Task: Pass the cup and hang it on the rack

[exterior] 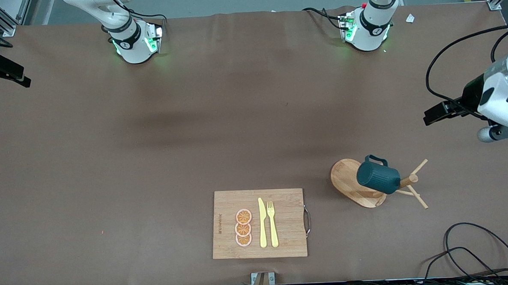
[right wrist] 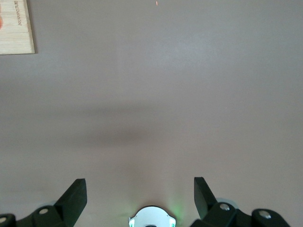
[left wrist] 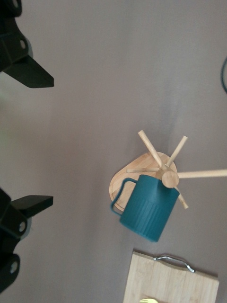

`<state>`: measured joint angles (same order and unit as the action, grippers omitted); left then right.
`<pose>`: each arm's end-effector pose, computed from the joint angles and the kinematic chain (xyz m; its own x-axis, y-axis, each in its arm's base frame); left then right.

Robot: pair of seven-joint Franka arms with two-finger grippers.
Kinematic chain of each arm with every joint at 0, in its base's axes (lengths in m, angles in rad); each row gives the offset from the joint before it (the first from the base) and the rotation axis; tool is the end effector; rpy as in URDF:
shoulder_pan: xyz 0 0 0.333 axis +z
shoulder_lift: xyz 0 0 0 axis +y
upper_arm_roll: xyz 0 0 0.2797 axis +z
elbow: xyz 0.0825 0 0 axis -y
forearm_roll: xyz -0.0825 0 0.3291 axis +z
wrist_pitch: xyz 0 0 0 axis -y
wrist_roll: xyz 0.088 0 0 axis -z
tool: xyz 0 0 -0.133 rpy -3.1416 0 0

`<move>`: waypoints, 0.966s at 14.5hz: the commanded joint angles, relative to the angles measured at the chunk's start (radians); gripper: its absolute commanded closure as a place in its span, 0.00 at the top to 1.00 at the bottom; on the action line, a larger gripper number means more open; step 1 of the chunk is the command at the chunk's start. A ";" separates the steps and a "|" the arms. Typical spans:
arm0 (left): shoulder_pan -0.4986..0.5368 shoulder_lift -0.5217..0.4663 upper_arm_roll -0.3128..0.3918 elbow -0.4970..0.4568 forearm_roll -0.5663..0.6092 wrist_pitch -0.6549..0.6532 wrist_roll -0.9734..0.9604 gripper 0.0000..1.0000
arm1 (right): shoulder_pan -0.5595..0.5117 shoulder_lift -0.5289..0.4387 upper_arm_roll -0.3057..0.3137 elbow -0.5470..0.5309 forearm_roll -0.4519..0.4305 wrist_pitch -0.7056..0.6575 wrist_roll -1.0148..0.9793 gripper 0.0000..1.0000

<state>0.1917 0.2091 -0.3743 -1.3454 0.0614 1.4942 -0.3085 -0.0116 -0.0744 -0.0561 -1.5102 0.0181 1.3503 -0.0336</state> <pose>0.5393 -0.0703 0.5460 0.9898 0.1343 -0.0485 0.1344 -0.9909 -0.0001 0.4519 -0.0290 0.6041 0.9960 -0.0294 -0.0847 -0.0316 -0.9992 -0.0250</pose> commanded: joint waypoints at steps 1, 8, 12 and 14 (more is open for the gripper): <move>0.015 -0.068 -0.008 -0.043 0.018 0.011 0.075 1.00 | -0.019 -0.027 0.010 -0.024 0.000 0.010 -0.025 1.00; 0.015 -0.270 -0.008 -0.324 -0.040 0.154 0.129 0.99 | -0.018 -0.027 0.012 -0.022 -0.017 0.010 -0.025 1.00; 0.021 -0.275 0.006 -0.325 -0.034 0.193 0.216 1.00 | -0.019 -0.027 0.012 -0.024 -0.017 0.009 -0.025 1.00; 0.028 -0.245 0.009 -0.253 -0.026 0.180 0.224 1.00 | -0.019 -0.027 0.012 -0.024 -0.017 0.006 -0.025 1.00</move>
<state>0.2056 -0.0375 -0.3691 -1.6445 0.0393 1.6809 -0.1159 -0.0117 -0.0748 -0.0572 -1.5101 0.0113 1.3522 -0.0445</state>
